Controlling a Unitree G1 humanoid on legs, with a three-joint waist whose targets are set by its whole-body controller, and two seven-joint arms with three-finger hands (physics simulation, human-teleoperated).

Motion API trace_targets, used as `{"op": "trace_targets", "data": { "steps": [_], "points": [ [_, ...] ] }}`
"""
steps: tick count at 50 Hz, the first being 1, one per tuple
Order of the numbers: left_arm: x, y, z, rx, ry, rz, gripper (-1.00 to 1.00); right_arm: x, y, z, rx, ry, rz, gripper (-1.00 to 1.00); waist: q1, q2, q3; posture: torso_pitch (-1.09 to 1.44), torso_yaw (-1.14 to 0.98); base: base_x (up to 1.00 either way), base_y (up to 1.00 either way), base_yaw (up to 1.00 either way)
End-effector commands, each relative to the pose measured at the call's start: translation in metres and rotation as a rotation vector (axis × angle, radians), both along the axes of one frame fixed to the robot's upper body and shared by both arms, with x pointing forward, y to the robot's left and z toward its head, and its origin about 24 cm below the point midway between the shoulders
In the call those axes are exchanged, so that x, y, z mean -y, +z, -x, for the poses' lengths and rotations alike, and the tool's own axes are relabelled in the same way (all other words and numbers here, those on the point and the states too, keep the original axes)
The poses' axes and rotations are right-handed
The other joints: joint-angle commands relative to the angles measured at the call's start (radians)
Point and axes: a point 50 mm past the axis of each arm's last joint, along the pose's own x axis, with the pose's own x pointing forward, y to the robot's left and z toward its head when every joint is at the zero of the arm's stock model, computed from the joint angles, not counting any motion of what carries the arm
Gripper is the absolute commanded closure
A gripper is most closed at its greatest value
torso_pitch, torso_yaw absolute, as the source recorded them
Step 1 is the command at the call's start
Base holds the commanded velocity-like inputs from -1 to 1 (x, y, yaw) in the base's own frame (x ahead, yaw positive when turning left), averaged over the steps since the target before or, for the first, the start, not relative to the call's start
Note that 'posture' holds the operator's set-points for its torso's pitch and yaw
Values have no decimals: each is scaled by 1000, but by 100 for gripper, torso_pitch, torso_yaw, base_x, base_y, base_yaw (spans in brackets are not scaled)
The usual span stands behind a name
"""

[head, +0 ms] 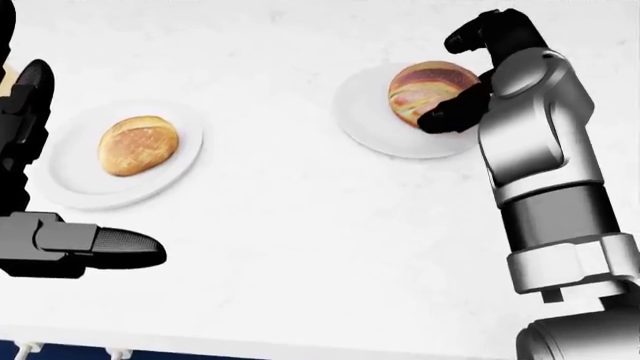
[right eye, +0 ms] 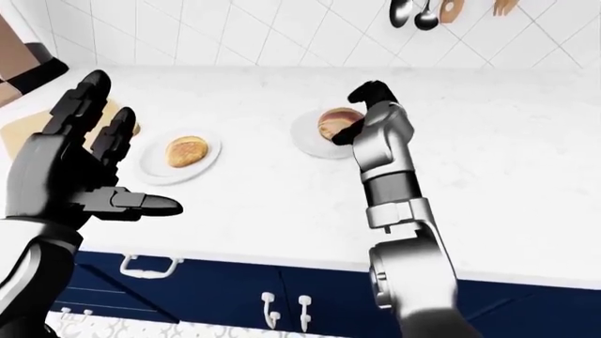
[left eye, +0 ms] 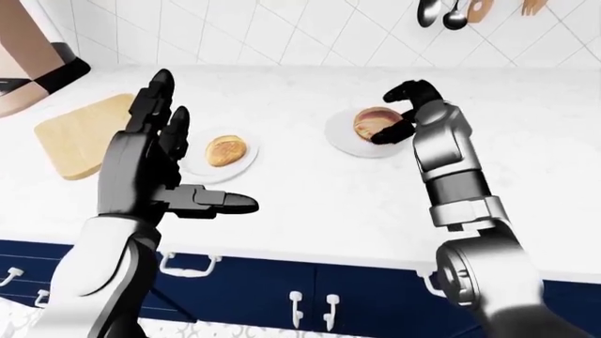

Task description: Place all breads on the cutting board.

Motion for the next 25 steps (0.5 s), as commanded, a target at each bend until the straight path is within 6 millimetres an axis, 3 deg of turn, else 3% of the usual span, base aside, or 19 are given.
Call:
{"op": "trace_targets", "data": {
  "steps": [1,6,8,9,15,17,25],
  "points": [
    [1,11,4,75,2,-10,-100,-5,19,-1,71,27,34,-18,1,-1,-24,0,0,0,0,0],
    [0,10,5,75,2,-10,-100,-5,19,-1,73,26,58,-3,1,-1,-26,0,0,0,0,0],
    [0,10,4,75,2,-9,-100,-4,20,0,77,23,63,18,2,-2,-26,0,0,0,0,0],
    [0,10,5,75,2,-9,-100,-4,21,0,80,22,66,41,2,-2,-26,0,0,0,0,0],
    [1,13,5,78,0,-10,-100,0,30,5,105,18,67,91,4,-4,-25,0,0,0,0,0],
    [2,13,5,79,-1,-12,-100,2,35,8,117,16,60,100,4,-5,-24,0,0,0,0,0],
    [2,19,5,87,2,-16,-100,6,64,26,208,23,28,100,5,-4,-15,0,0,0,0,0]
  ]
}}
